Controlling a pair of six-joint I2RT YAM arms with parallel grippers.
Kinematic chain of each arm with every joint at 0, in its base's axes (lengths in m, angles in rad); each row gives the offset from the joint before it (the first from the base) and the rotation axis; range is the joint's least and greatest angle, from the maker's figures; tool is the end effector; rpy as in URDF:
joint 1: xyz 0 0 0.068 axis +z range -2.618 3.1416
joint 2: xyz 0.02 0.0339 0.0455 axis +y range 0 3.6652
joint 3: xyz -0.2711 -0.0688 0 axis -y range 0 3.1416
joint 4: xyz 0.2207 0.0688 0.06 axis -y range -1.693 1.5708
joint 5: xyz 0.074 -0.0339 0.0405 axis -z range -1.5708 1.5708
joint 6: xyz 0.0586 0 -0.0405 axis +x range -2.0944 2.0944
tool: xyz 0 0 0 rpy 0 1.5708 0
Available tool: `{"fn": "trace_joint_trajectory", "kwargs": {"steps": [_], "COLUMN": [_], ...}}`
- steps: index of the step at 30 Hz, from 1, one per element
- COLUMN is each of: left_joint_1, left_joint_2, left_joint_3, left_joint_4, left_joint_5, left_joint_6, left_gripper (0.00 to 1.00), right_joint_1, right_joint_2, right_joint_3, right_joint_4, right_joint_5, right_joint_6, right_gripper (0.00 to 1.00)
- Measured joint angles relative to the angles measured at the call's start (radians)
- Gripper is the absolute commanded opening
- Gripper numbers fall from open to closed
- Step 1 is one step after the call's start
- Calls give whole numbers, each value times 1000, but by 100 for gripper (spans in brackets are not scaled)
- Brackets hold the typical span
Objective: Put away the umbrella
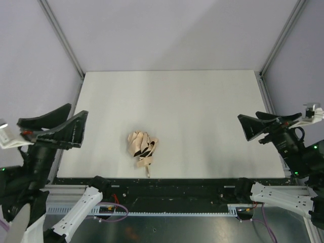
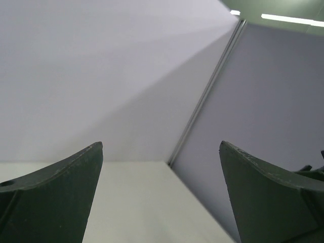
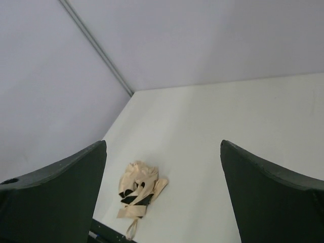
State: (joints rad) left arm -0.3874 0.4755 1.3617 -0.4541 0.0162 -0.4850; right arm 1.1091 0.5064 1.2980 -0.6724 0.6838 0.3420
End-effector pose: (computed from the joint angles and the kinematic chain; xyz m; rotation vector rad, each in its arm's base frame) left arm -0.0073 0.0020 0.5020 -0.0424 1.1723 -0.7829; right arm 0.0393 -0.0040 0.4584 -0.0033 1.5156 0.6773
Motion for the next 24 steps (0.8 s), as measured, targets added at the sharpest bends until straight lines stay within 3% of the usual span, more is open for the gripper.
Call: {"fn": "trace_joint_trajectory", "kwargs": {"steps": [24], "left_joint_1": [0], "left_joint_2": [-25], "left_joint_3": [5], "left_joint_4": [37], "left_joint_5": [-16], "left_joint_6": [27], "left_gripper": [99], "right_joint_1": [-2], "right_joint_2": [-13], "right_joint_3": [13], "right_joint_4": [65], "right_joint_5": [-31], "right_joint_6": [-93], "right_gripper": [99]}}
